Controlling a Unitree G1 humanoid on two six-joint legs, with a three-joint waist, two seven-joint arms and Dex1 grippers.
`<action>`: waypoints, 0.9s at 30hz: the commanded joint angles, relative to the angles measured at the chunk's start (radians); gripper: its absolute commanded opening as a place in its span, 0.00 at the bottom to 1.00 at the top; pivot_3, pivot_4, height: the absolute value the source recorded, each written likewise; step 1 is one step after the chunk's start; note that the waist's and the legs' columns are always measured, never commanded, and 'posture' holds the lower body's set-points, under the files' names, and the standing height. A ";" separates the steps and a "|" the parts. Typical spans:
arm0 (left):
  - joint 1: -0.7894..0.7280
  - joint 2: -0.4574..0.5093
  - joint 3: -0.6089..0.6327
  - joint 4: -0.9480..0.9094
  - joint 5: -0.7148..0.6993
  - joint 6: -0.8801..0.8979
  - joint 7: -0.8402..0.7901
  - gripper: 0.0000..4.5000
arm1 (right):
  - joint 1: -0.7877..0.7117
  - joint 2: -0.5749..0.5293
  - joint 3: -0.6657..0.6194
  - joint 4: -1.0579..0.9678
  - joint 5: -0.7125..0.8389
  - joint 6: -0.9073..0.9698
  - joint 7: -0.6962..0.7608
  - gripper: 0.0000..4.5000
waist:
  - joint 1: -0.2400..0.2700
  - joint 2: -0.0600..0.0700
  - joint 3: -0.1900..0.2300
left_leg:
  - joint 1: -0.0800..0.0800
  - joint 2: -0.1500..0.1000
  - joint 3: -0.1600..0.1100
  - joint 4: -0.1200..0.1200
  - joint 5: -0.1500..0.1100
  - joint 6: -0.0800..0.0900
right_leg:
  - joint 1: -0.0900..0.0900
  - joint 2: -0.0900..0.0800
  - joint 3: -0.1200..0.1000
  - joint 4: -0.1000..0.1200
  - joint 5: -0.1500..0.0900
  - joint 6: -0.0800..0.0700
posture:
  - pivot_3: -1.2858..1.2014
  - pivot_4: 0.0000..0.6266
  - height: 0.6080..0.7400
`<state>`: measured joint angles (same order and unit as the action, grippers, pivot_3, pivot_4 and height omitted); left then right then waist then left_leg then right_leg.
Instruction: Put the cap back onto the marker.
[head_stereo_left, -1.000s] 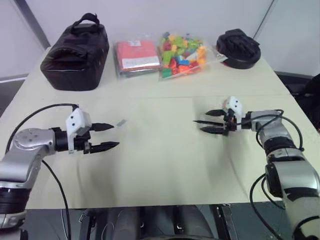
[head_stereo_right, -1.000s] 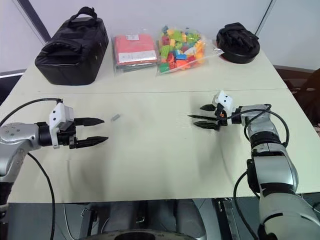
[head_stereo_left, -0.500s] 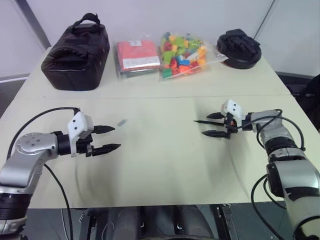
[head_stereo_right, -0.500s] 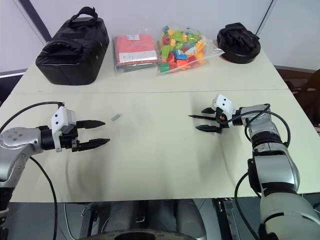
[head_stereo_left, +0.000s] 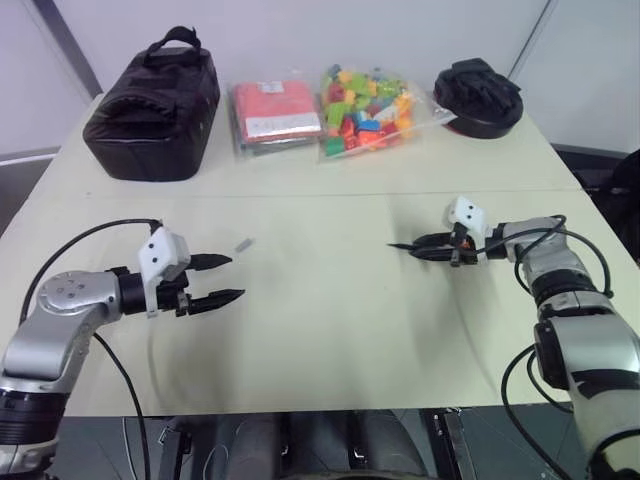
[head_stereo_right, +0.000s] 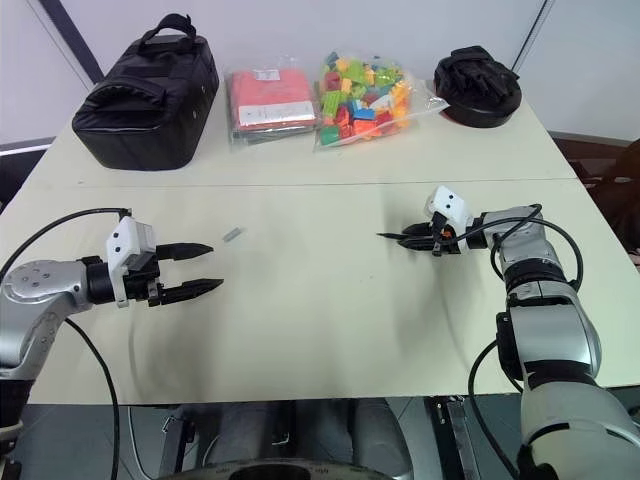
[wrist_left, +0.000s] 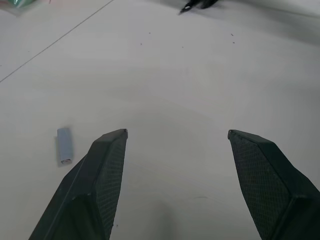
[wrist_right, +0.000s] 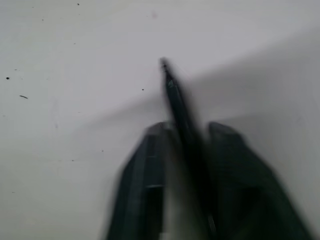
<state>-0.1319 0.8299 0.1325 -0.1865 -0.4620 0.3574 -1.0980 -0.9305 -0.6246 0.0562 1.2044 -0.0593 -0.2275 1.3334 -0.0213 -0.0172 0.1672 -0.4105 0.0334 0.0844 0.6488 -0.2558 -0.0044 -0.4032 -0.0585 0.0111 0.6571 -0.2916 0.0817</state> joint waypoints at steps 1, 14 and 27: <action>-0.007 -0.002 0.015 -0.020 -0.003 -0.016 0.006 0.75 | -0.021 0.009 0.003 0.010 -0.006 0.001 0.002 0.00 | 0.000 0.000 0.000 | 0.000 0.000 0.000 0.000 0.000 0.000 | 0.000 0.000 0.000 0.000 0.000 0.000 | 0.52 0.24 1.00; -0.089 0.061 0.081 0.277 0.104 -0.199 0.021 0.75 | -0.053 0.086 0.012 -0.328 0.069 0.165 0.066 0.00 | -0.028 0.001 0.000 | 0.001 0.000 0.000 0.000 0.001 -0.002 | -0.003 0.001 0.001 0.007 0.000 0.000 | 0.52 0.24 1.00; -0.334 -0.085 0.033 0.693 0.128 -0.292 -0.018 0.75 | 0.242 0.097 0.107 -0.945 0.108 0.471 -0.028 0.00 | 0.009 -0.001 0.000 | -0.001 -0.002 0.001 0.005 0.000 0.001 | -0.003 -0.004 -0.007 0.008 0.000 0.000 | 0.52 0.24 1.00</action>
<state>-0.4356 0.7456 0.1680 0.5009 -0.3399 0.0950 -1.1108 -0.6797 -0.5114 0.1788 0.3344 0.0201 0.2212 1.3146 -0.0123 -0.0184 0.1669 -0.4117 0.0316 0.0854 0.6541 -0.2561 -0.0038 -0.4063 -0.0625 0.0038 0.6654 -0.2913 0.0822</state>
